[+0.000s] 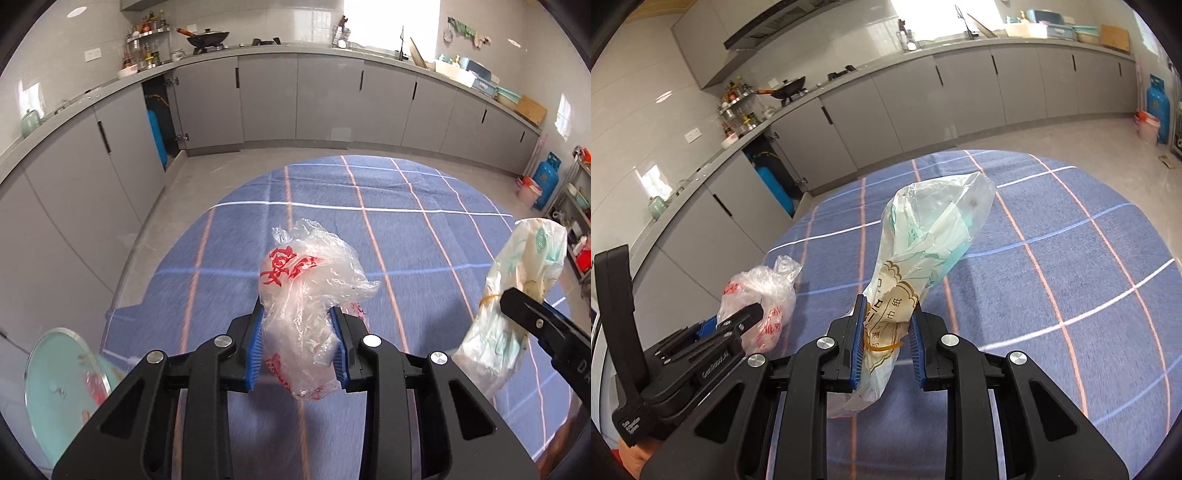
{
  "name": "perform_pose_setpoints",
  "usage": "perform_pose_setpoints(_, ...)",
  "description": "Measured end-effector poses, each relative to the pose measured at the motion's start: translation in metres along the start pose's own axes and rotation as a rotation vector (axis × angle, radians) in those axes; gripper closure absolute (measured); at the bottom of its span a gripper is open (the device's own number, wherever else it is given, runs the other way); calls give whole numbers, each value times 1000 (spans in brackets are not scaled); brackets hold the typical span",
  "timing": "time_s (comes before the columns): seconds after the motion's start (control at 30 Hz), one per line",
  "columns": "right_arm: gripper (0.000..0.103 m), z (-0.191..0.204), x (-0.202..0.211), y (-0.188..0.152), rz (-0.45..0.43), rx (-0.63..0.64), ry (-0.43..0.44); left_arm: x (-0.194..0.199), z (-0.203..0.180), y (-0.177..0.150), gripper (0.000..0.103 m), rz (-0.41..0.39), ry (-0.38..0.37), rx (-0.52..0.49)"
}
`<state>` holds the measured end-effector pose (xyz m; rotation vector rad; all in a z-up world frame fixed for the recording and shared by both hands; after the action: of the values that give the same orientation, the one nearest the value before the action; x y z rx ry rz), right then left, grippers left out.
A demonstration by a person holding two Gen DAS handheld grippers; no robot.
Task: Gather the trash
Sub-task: 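Carry both held bags over the teal bin, lowering them toward its opening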
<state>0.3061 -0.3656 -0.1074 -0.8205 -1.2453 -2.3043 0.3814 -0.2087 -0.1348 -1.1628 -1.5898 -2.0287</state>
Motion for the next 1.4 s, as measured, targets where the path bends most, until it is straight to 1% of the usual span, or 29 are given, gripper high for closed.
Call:
perform_pose_setpoints(0.13,81,12,12,-13,4,22,22,25,10,-15,72,-23,30,6)
perform_pose_setpoints(0.47,81,39,32,-47,20,97,43,65,37,-50,72,-38,54,67)
perform_pose_setpoints(0.8,81,76,38,-72,43,162,90,89,70,-79,72,-45,70,135)
perform_pose_setpoints(1.4,81,145,37,-112,87,270,171,117,130,-112,72,-72,129,233)
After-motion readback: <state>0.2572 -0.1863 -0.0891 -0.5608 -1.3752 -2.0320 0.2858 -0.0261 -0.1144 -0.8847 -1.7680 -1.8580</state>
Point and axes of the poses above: each gripper's, at about its wrist camera, not at the fingertips, and x roughly against the way its jaws point, z to its left, y to its top, the point moved 10 cm from there along -x, roughly the way its jaws point, and after that the axes turned 6 degrees about -x, right-handed, at the moved point
